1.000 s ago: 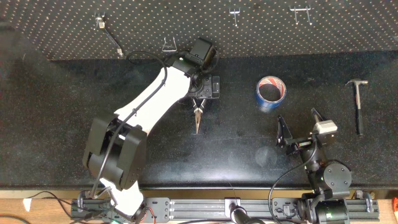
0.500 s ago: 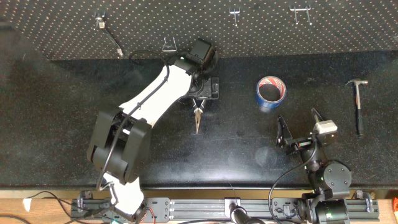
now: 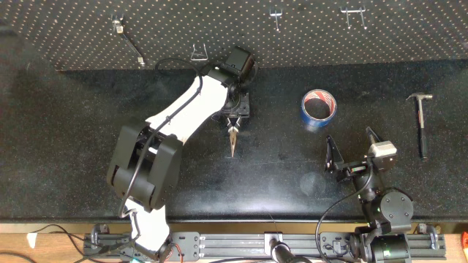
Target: Place Tools Onto Pegboard
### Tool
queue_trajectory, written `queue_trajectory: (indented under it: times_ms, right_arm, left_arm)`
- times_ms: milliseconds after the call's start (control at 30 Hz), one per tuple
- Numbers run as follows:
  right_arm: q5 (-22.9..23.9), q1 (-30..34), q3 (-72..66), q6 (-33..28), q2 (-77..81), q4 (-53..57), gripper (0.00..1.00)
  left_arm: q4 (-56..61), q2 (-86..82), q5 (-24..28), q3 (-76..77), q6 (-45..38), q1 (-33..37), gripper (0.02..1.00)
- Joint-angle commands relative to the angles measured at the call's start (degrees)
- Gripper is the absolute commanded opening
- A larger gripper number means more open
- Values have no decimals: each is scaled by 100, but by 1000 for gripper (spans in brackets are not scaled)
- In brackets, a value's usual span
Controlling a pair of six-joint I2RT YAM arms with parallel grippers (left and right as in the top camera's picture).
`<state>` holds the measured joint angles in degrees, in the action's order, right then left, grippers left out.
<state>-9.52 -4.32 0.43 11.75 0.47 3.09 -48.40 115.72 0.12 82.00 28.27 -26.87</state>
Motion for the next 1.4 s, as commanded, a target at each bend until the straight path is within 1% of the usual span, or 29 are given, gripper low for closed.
queue_trajectory:
  times_ms: [33,67,100,200,233,300,333,367,400,433,467,500,533,567,600,633,700,800,1200,1233,1267,1300,1333,1367,1400]
  right_arm:
    - [7,-37,-20,66,-42,28,976]
    - [7,-37,-20,66,-42,28,976]
    - [7,-37,-20,66,-42,28,976]
    - [7,-37,-20,66,-42,28,976]
    - [4,-37,-20,66,-42,28,976]
    - [7,-37,-20,66,-42,28,976]
    - [7,-37,-20,66,-42,28,976]
    - [7,-37,-20,66,-42,28,976]
    - [4,-37,-20,66,-42,28,976]
    - [7,-37,-20,66,-42,28,978]
    - [7,-37,-20,66,-42,28,976]
    - [7,-37,-20,66,-42,28,974]
    - [7,-37,-20,66,-42,28,976]
    - [7,-37,-20,66,-42,28,976]
    - [4,-37,-20,66,-42,28,976]
    - [7,-37,-20,66,-42,28,976]
    - [7,-37,-20,66,-42,28,976]
    - [4,-37,-20,66,-42,28,976]
    - [7,-37,-20,66,-42,28,976]
    - [7,-37,-20,66,-42,28,976]
    - [4,-37,-20,63,-42,28,976]
    - [7,-37,-20,66,-42,28,976]
    - [7,-37,-20,66,-42,28,976]
    - [7,-37,-20,66,-42,28,976]
    - [7,-37,-20,66,-42,28,976]
  left_arm:
    - [4,168,61,63,-28,15,439]
    - [2,168,61,63,-28,15,310]
    - [2,166,61,63,-31,15,27]
    - [-87,-107,15,63,-46,15,27]
    - [-138,-717,17,63,-442,37,27]
    - [-619,-1714,11,63,-505,186,27]
    - [-1137,-2330,-7,61,-501,350,25]
    - [-1735,-3235,-197,22,-501,549,29]
    - [-1821,-3963,-619,-205,-501,586,27]
    - [-1582,-4533,-1025,-551,-501,588,29]
    - [-763,-5021,-1543,-1080,-503,586,29]
    - [-48,-5069,-1980,-1357,-505,586,27]
    - [704,-4903,-2415,-1508,-505,586,29]
    - [1775,-4382,-2719,-1508,-850,586,29]
    - [2660,-3998,-2852,-1508,-1182,588,29]
    - [3534,-3617,-2865,-1508,-1379,592,29]
    - [4774,-3167,-2863,-1508,-1381,616,27]
    - [5814,-2780,-2861,-1508,-1384,743,25]
    - [5753,-2017,-2837,-1508,-1379,741,27]
    - [5757,-1956,-2837,-1508,-1379,741,62]
    - [5757,-1891,-2837,-1508,-1379,741,251]
    - [5707,-1880,-2837,-1508,-1379,741,321]
    - [5659,-1880,-2837,-1508,-1379,741,351]
    - [5580,-1880,-2837,-1508,-1379,741,553]
    - [5582,-1880,-2837,-1508,-1379,741,645]
